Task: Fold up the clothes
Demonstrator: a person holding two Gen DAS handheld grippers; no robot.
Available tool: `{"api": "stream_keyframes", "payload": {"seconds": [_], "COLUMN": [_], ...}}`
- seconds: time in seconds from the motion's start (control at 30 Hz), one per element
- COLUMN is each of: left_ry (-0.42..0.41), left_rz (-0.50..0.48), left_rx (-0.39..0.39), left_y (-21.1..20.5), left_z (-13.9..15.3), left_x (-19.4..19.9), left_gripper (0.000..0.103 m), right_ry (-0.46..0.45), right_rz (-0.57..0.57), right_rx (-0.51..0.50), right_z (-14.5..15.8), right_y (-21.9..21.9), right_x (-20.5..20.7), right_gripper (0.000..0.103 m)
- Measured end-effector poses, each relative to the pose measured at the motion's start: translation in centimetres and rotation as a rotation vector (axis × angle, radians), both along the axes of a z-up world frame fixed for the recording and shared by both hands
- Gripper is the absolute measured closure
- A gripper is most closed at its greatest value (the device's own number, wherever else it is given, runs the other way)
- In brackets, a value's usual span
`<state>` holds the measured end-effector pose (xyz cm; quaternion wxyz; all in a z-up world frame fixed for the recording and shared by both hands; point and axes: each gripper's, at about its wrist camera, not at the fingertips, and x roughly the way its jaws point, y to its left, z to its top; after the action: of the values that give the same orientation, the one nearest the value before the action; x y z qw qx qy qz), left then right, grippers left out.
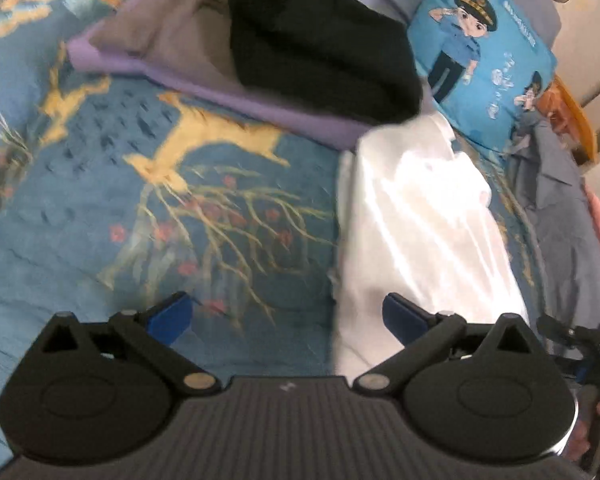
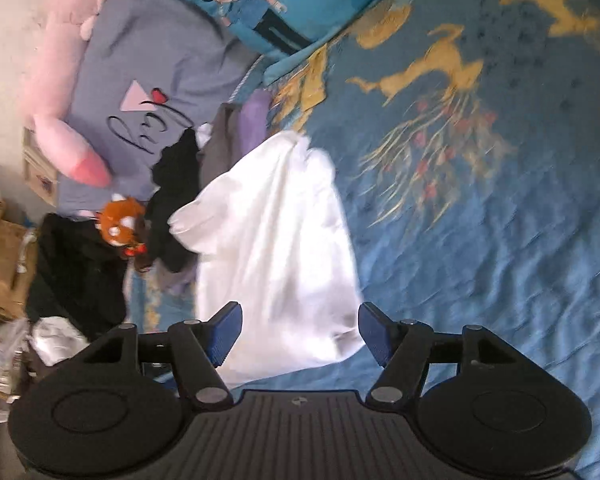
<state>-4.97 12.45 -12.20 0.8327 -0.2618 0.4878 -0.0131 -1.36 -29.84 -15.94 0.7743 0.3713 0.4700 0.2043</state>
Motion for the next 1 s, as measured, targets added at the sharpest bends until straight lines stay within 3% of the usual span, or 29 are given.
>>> {"api": "stream_keyframes", "payload": {"seconds": [0.2, 0.33, 0.5, 0.67, 0.77, 0.87, 0.93, 1.0], "left_ry": [0.021, 0.034, 0.048, 0.017, -0.004, -0.010, -0.005, 0.003], "left_rz": [0.013, 0.008, 0.026, 0.052, 0.072, 0.069, 0.067, 0.061], "left_rx": [-0.049, -0.206, -0.474, -0.649, -0.696, -0.712, -0.715, -0.729], "left_y": [-0.6, -0.2, 0.1, -0.3, -0.4, -0.7, -0.7, -0.7], "left_z": [-1.0, -1.5, -3.4, -5.3, -6.0, -6.1, -6.4, -6.8], "left_x": [0.5, 0.4, 0.4, 0.9, 0.9, 0.8, 0.9, 0.9], "left_gripper": [0.001, 0.001, 0.001, 0.001, 0.002, 0.015, 0.045, 0.060], "right_ry": [0.004, 0.041, 0.071, 0.098, 0.110, 0.105, 0.073, 0.050], "right_rz": [0.021, -0.015, -0.063, -0.126, -0.180, -0.182, -0.159, -0.139], "right_rx": [-0.038, 0.013, 0.063, 0.137, 0.178, 0.217, 0.193, 0.163], "right_z": [-0.5, -1.3, -2.1, -3.1, -3.6, -4.0, -3.5, -3.1], "right_y": [1.8, 1.1, 0.2, -0.6, -1.1, -1.2, -0.8, -0.4], "right_x": [0.2, 0.2, -0.6, -1.4, -1.8, -2.0, -1.8, -1.5], "right_gripper": [0.040, 0.040, 0.039, 0.039, 0.032, 0.033, 0.036, 0.044]}}
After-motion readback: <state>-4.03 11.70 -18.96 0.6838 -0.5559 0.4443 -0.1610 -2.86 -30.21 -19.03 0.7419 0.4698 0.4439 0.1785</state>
